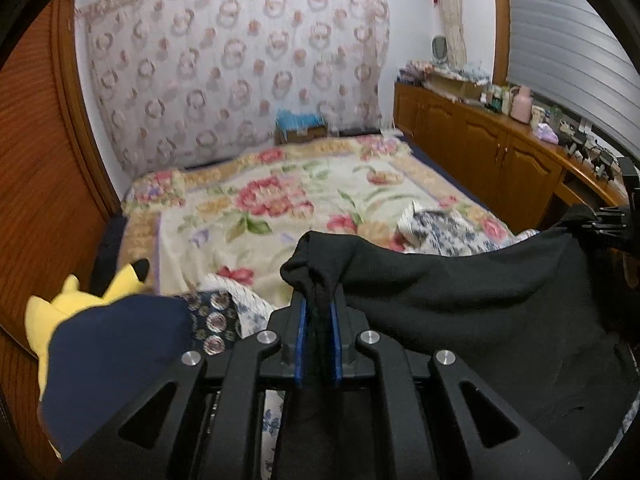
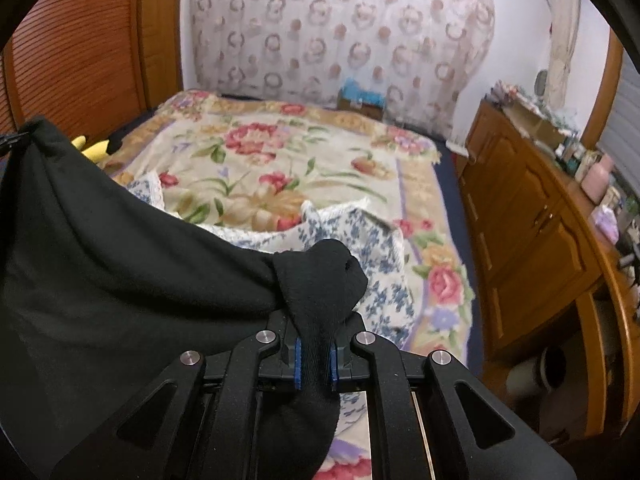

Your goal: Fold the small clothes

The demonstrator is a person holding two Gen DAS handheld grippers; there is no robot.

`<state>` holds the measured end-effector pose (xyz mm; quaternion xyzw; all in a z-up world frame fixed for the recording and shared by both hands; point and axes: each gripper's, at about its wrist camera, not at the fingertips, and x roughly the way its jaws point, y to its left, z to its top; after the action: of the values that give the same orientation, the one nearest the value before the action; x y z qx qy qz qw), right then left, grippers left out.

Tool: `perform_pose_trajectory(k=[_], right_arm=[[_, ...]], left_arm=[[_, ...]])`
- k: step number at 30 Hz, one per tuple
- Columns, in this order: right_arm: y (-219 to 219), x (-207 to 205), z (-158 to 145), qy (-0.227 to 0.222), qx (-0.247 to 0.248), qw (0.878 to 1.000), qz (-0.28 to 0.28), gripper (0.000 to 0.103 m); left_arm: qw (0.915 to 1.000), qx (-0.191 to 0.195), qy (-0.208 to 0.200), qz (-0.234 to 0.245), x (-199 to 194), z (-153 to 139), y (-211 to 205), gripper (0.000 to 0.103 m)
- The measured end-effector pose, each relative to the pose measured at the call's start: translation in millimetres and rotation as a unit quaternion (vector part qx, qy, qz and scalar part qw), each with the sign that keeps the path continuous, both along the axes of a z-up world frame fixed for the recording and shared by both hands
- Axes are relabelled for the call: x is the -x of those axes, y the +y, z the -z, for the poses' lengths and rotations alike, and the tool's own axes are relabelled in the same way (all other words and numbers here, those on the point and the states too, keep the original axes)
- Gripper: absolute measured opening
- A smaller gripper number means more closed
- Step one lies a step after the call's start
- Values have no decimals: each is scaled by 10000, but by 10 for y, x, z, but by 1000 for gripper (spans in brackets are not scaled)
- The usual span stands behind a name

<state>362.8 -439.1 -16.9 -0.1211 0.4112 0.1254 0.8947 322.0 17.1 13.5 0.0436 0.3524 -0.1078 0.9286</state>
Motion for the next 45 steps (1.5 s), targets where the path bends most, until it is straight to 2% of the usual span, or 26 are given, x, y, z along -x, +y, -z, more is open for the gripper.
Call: perform_pose_trajectory(k=[3, 5, 7, 8, 9, 13, 20, 28, 38, 45], right_arm=[[-12, -36, 53, 112, -12, 9998, 175, 20], [-23, -8, 46, 120, -100, 9996, 223, 31], [-35, 68, 5, 66, -177, 9996, 222, 40], [-31, 109, -19, 19, -194, 9995, 233, 51], [-38, 166, -44, -25, -214, 9995, 252, 58], [-63, 469, -98, -101, -405, 9985, 340, 58], [-106, 1046, -71, 57, -757, 9958, 519, 58], [-105, 1536, 21, 189, -767, 9948, 645, 58], [-205, 1863, 211, 508, -927, 9905, 885, 58], [-184, 1786, 393, 653, -854, 9883, 1086, 57]], left_arm=[[9996, 153, 204, 88, 10, 27, 9, 17], [9997, 134, 149, 121, 91, -4, 12, 29], [9996, 194, 150, 166, 172, -34, 34, 36], [9993, 251, 175, 194, 237, -42, 43, 39], [9992, 275, 184, 218, 314, -39, 37, 41], [9988, 349, 173, 304, 578, -1, 48, 55], [9989, 276, 315, 191, 996, 250, -29, 55], [9982, 110, 583, -74, 1139, 569, -53, 55], [9965, 151, 798, -177, 1253, 819, -102, 55], [9943, 246, 1009, -260, 1231, 924, -128, 55]])
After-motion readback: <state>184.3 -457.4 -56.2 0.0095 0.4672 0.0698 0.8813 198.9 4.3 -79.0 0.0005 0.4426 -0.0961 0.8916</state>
